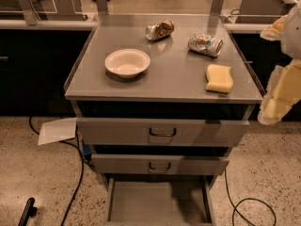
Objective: Place sponge into bottom drawer
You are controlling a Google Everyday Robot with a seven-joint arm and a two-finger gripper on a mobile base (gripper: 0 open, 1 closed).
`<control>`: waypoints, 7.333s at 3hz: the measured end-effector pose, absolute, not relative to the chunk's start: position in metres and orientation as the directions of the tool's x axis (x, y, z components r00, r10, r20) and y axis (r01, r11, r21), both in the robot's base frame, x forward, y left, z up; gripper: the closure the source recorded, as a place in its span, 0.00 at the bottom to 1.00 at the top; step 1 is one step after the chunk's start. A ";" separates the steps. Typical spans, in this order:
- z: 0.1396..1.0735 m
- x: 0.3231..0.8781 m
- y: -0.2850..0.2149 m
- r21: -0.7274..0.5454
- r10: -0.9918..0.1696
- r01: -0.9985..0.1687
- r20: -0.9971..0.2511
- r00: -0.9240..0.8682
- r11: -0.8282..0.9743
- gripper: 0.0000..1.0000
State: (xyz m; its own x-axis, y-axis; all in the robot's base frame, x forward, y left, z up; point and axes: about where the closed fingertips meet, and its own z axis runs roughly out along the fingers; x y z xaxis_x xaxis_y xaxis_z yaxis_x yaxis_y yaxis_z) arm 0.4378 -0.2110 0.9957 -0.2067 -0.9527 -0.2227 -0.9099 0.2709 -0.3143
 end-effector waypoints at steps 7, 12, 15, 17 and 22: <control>0.932 0.525 -0.218 -0.195 -0.921 -0.927 -0.294 -0.256 0.320 0.00; 0.875 0.575 -0.216 -0.179 -0.883 -0.944 -0.435 -0.176 0.276 0.00; 0.825 0.586 -0.226 -0.122 -0.881 -0.937 -0.396 -0.257 0.328 0.00; 0.801 0.583 -0.227 -0.060 -0.877 -0.935 -0.374 -0.303 0.349 0.19; 0.805 0.582 -0.227 -0.060 -0.878 -0.936 -0.374 -0.300 0.346 1.00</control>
Offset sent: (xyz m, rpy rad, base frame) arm 0.0689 0.0043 -0.0272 0.0675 0.0873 0.0445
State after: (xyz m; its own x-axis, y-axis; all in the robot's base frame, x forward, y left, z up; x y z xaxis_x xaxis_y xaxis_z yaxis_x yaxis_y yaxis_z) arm 0.5818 -0.2266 0.8046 -0.2998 -0.8775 -0.3743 -0.9364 0.3457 -0.0605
